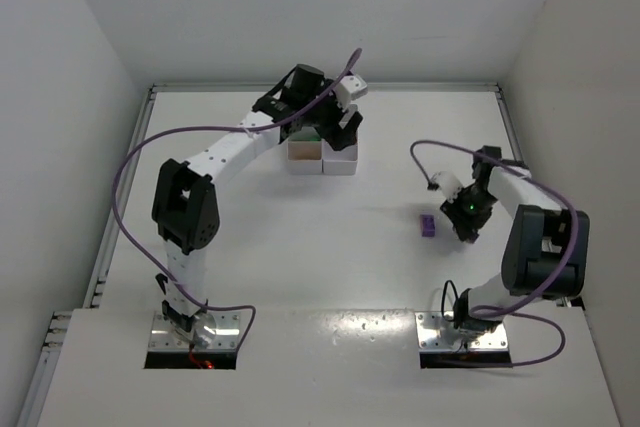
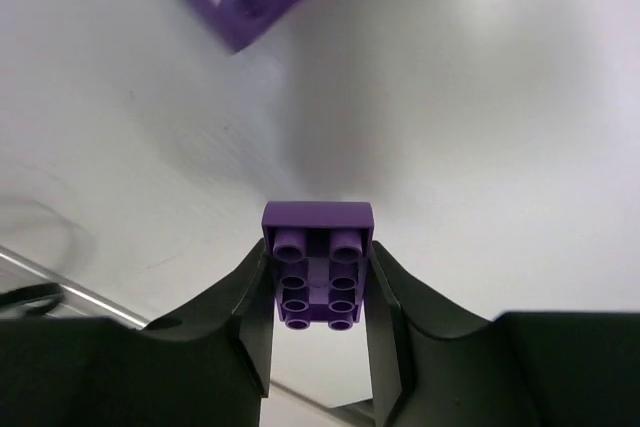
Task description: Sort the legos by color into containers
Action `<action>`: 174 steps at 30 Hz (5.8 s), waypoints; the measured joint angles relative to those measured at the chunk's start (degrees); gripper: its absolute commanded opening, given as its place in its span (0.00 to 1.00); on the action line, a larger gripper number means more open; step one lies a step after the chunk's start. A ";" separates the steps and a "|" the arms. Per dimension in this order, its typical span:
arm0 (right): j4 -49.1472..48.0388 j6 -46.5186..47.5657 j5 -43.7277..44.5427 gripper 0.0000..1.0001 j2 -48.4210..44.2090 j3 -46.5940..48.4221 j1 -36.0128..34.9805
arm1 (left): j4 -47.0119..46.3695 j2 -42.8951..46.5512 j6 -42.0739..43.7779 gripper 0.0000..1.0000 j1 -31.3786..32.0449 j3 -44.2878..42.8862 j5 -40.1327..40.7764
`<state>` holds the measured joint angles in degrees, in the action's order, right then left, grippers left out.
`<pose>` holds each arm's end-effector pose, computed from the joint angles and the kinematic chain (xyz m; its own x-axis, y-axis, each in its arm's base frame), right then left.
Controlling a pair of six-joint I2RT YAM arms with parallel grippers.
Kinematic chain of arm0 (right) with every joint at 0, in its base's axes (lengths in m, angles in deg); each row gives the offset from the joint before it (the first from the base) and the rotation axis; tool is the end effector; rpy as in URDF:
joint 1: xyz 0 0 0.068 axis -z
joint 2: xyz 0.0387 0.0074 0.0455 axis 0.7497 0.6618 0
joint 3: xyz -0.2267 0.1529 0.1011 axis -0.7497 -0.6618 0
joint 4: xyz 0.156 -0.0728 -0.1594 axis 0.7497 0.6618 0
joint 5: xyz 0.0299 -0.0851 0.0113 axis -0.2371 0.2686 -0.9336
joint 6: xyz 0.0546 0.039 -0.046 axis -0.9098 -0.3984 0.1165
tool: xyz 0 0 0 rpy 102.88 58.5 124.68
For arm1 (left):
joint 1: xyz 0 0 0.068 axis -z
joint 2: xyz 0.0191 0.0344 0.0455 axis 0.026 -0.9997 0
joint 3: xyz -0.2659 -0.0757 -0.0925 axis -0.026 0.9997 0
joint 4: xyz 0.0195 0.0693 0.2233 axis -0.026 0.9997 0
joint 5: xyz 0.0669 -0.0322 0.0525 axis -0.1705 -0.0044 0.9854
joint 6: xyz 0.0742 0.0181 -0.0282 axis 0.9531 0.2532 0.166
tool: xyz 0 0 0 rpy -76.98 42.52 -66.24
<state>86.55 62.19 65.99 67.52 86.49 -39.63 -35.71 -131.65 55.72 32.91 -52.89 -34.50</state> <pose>0.2153 -0.0275 0.1530 -0.7367 -0.6710 -0.0841 -0.6751 0.7368 0.0356 0.3868 -0.2663 0.3210 -0.3134 0.4044 -0.8592 0.8219 0.5687 -0.0321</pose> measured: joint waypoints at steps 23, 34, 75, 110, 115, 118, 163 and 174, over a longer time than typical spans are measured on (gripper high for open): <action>6.78 -48.81 -10.16 0.00 -0.48 33.73 17.53 | 4.48 -17.42 -29.29 0.85 26.45 -8.39 16.65; 7.30 -50.27 -12.92 0.00 -2.75 33.57 19.74 | 4.04 -23.39 -45.27 0.87 36.96 -17.77 30.88; 10.21 -44.72 -23.02 0.00 -9.42 29.29 23.93 | 0.39 -21.86 -45.16 0.00 32.00 -5.25 37.42; -44.54 -54.01 -12.98 0.00 18.45 30.10 -31.56 | 0.52 20.68 -34.23 0.00 -23.23 18.10 2.29; -45.48 -51.15 -13.16 0.01 19.89 29.44 -31.67 | 0.44 20.72 -34.23 0.00 -24.02 18.10 1.01; -46.23 -49.27 -13.38 0.05 20.20 28.83 -31.89 | 0.42 20.65 -34.23 0.00 -24.02 18.08 0.35; -54.40 -39.98 -9.01 0.70 23.21 23.71 -34.07 | 0.33 18.75 -34.21 0.00 -23.96 17.86 -2.56; -51.69 -49.64 -8.85 0.71 10.54 23.63 -31.89 | 1.81 15.50 -27.45 0.00 -16.48 15.78 -5.14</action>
<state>34.86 12.55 57.14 78.06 110.12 -71.52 -33.90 -116.15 28.27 16.43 -37.10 -39.64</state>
